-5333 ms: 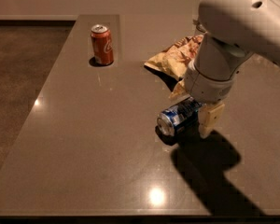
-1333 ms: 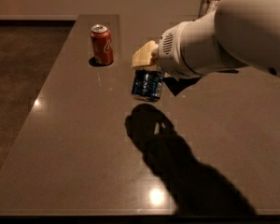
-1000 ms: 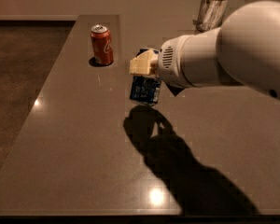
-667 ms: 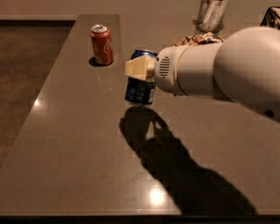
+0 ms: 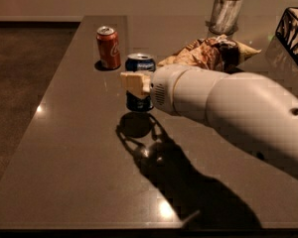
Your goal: Place pepsi can upright
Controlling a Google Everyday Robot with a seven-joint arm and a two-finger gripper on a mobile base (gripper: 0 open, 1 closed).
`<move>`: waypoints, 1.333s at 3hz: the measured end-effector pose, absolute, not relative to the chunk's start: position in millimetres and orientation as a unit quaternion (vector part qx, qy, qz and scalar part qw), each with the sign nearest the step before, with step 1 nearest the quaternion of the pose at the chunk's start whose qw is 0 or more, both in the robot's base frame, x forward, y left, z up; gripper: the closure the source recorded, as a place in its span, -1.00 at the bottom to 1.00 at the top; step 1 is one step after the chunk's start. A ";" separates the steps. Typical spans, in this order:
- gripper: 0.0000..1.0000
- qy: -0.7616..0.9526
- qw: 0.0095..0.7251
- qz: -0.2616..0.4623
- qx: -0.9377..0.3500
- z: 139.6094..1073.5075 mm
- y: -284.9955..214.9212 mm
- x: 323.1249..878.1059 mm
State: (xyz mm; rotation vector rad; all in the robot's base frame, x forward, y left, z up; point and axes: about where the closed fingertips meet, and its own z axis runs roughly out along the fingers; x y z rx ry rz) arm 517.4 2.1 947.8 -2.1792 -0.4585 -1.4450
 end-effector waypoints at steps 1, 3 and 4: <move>1.00 -0.258 0.185 -0.565 -0.762 936.5 4.1 516.5; 1.00 -0.363 0.107 -0.596 -0.708 921.0 -8.4 509.2; 1.00 -0.351 0.108 -0.600 -0.711 920.8 -17.5 510.5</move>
Offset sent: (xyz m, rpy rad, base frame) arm -0.0200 -0.0241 -0.0369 -0.4897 -0.4638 0.2255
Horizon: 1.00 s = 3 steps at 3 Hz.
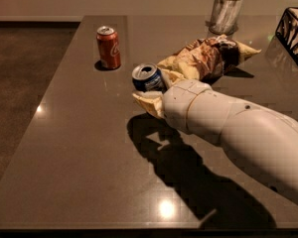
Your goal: Place pepsi can upright
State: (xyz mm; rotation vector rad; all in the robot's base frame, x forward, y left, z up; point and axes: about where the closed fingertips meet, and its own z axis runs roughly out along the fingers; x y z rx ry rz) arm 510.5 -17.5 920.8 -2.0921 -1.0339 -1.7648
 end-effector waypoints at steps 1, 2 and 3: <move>1.00 -0.313 0.125 -0.601 -0.724 924.3 -28.3 514.4; 1.00 -0.283 0.142 -0.600 -0.735 923.8 -36.6 517.7; 1.00 -0.265 0.148 -0.600 -0.740 916.0 -41.1 521.2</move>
Offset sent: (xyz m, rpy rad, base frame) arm 0.0129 -0.0332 0.0003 0.2006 0.1124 -0.1167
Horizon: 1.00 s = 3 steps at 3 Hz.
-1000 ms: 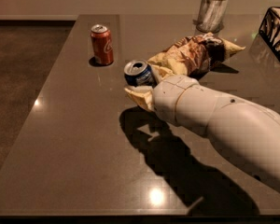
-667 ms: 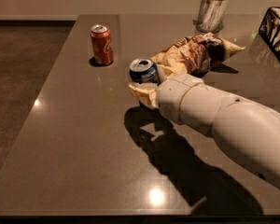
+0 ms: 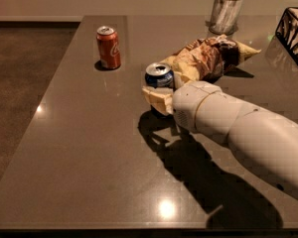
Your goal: Place pepsi can upright
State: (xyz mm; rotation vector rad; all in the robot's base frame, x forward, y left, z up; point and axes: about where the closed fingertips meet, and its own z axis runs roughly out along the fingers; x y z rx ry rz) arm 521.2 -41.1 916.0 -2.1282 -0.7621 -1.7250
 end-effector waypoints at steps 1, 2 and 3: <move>0.68 -0.259 0.150 -0.610 -0.734 909.5 -43.5 524.4; 0.22 -0.259 0.152 -0.615 -0.729 899.4 -39.8 523.7; -0.25 -0.260 0.153 -0.616 -0.728 900.2 -38.2 523.5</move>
Offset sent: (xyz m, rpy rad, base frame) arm 0.0012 0.0022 -0.0327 0.0348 -0.0466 -0.0017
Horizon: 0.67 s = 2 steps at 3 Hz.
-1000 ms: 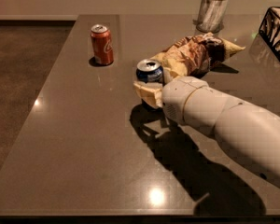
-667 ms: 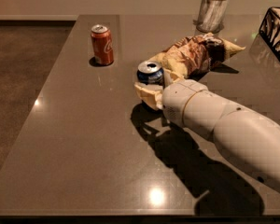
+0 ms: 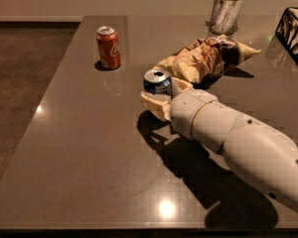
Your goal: Place pepsi can upright
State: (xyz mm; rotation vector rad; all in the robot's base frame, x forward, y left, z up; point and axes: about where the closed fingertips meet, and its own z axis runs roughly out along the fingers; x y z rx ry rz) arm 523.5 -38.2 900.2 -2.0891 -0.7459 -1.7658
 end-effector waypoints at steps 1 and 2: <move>-0.72 -0.261 0.153 -0.616 -0.728 901.0 -36.5 523.2; -1.00 -0.262 0.153 -0.615 -0.727 901.9 -34.8 522.9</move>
Offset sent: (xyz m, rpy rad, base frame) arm -0.0002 0.0015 0.0007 -0.0009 -0.0007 0.0019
